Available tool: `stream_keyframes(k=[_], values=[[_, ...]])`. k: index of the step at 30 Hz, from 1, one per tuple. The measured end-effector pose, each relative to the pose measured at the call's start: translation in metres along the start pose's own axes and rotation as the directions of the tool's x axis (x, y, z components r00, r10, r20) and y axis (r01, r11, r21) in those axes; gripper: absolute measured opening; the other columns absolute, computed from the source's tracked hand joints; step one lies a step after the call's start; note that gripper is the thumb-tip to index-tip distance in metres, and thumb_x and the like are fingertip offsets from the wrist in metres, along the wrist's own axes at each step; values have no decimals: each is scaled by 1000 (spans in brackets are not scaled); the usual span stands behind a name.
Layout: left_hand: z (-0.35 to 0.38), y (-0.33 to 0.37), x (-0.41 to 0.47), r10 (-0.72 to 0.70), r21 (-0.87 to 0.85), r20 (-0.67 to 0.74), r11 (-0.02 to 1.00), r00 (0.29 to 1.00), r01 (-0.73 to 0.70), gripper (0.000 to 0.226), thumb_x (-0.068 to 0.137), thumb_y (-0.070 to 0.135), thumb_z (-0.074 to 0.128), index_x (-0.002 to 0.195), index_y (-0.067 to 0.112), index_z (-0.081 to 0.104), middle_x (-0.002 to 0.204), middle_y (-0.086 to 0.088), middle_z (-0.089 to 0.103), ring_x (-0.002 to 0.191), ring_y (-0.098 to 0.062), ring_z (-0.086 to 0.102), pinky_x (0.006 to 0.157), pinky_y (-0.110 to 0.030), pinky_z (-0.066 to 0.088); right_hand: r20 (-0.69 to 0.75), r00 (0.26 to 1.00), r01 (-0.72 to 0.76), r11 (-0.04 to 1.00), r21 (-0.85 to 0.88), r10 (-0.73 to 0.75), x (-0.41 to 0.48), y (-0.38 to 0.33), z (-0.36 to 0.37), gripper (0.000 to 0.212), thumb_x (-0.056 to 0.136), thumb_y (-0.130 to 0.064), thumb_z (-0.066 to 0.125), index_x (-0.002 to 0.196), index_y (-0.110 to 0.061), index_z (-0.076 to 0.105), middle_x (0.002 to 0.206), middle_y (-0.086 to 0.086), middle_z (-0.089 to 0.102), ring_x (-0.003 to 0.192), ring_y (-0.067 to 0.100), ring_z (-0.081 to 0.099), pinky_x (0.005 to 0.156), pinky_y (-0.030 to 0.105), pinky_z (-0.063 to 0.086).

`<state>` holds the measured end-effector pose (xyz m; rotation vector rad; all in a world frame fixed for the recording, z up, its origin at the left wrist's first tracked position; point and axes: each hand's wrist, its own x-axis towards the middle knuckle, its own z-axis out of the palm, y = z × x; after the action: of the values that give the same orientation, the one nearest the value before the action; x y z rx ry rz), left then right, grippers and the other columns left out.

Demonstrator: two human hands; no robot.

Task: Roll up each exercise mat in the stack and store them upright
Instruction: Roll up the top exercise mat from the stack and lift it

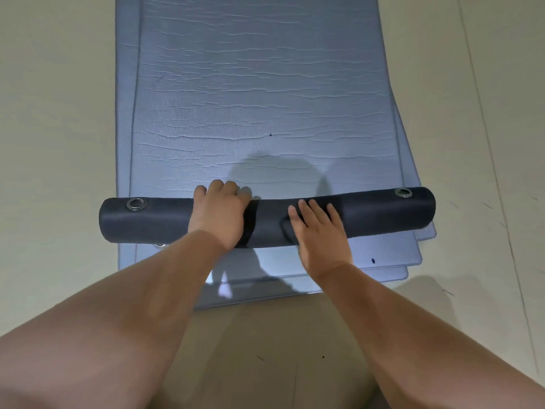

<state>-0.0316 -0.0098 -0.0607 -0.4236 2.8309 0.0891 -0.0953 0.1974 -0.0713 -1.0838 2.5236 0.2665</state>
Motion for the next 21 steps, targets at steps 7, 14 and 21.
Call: stream_keyframes(k=[7,14,21], values=[[15,5,-23,207,67,43,976,977,-209,76,70,65,67,131,20,57,125,-5,58,110,-32,51,90,-50,32,87,996,6,1000,8,-6,15,2,-11,80,101,-33,58,166,-18,13,172,6,18,160,25,11,129,50,0],[-18,-1,16,199,-79,282,980,939,-184,62,83,55,70,134,26,49,122,0,57,116,-28,50,93,-48,38,81,997,-4,1000,20,2,28,0,-35,67,97,-25,59,156,-16,30,152,8,42,147,30,33,129,54,11],[-36,-14,17,248,-243,363,956,898,-166,42,92,45,63,131,32,55,111,5,64,107,-24,58,87,-41,46,91,995,47,999,21,-49,33,7,-45,46,90,-19,67,134,-19,54,117,4,62,115,26,57,118,44,35]])
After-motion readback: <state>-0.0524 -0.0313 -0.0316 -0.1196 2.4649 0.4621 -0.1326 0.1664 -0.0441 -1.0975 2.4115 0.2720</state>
